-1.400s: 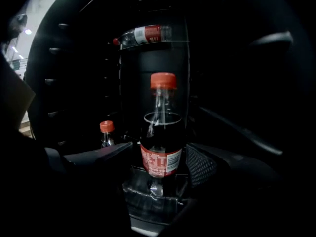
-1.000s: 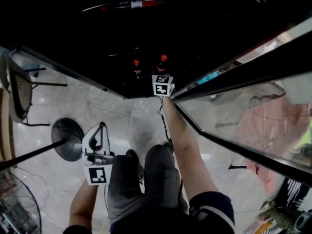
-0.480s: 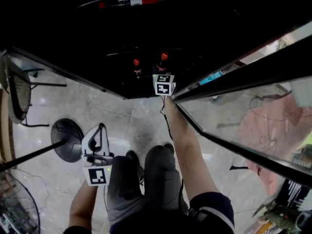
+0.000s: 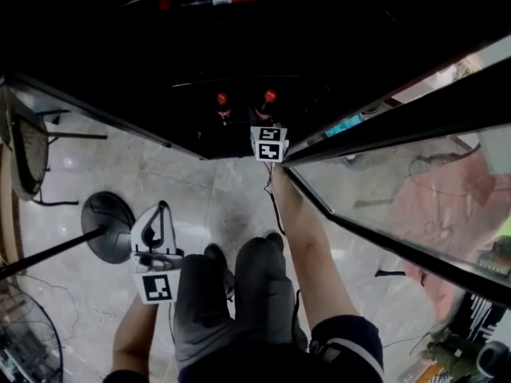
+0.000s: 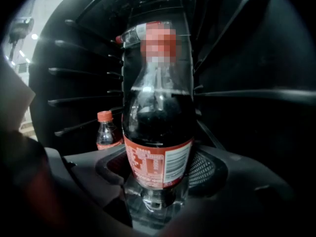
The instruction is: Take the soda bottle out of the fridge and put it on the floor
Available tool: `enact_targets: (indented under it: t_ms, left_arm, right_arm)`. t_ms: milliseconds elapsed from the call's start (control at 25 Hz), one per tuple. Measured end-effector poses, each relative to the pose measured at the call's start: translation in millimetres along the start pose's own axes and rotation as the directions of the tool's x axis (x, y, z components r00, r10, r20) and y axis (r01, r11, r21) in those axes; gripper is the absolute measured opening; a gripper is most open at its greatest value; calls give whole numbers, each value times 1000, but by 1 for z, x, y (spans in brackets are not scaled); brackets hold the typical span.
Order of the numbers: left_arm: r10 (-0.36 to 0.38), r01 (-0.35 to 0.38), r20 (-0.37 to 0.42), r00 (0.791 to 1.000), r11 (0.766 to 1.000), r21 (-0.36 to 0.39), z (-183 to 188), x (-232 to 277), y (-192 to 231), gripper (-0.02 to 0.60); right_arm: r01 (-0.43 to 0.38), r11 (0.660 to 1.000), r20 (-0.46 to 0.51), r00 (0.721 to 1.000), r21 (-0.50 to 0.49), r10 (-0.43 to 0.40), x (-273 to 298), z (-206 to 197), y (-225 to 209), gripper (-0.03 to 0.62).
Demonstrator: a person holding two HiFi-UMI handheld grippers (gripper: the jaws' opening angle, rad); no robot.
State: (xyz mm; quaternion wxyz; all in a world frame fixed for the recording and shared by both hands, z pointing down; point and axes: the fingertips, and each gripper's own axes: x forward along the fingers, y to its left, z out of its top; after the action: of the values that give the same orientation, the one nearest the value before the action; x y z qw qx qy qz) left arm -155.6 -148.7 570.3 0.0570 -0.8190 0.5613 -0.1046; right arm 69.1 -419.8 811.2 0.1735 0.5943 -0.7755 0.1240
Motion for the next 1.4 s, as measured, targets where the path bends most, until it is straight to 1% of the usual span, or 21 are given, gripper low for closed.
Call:
enact_targets:
  t_ms: [160,400,600,720,960,1160,1240,1400]
  left_arm:
    - [5,-5,0,1000,1000,4,1,-2,4,23]
    - [9,-9,-8,1000,1000,15,4,-6,8,23]
    - [7,-7,-3,1000,1000,9,6,-9,6,23]
    - [4,-4,-3,1000,1000,13,4,-9,5,23]
    - [1,-1,0,1000,1000,10,-6,-4,3,23]
    - [-6,6,9,1000,1000,20,-22,-1,2,23]
    - [-12,12,11,1000,1000,27,-30,0,1,23]
    - [-11,11,2,1000,999,37,-50,1,1,23]
  right_arm:
    - [-31,999,13,999,17,31,-17,-3,5,322]
    - [-114,993,35,993,-22,115,-50,2,25,321]
    - [-207,978,50,977,-31,209,-90,3,47,321]
    - [-268,962,35,962,-49,269,-115,-5,61,321]
    - [-351,934,-11,936,-69,351,-150,-44,80,321]
    - [-408,909,-42,913,-82,406,-162,-85,98,321]
    - [-425,901,-55,905,-83,422,-163,-103,103,321]
    - [-438,893,-82,898,-104,431,-158,-137,110,321]
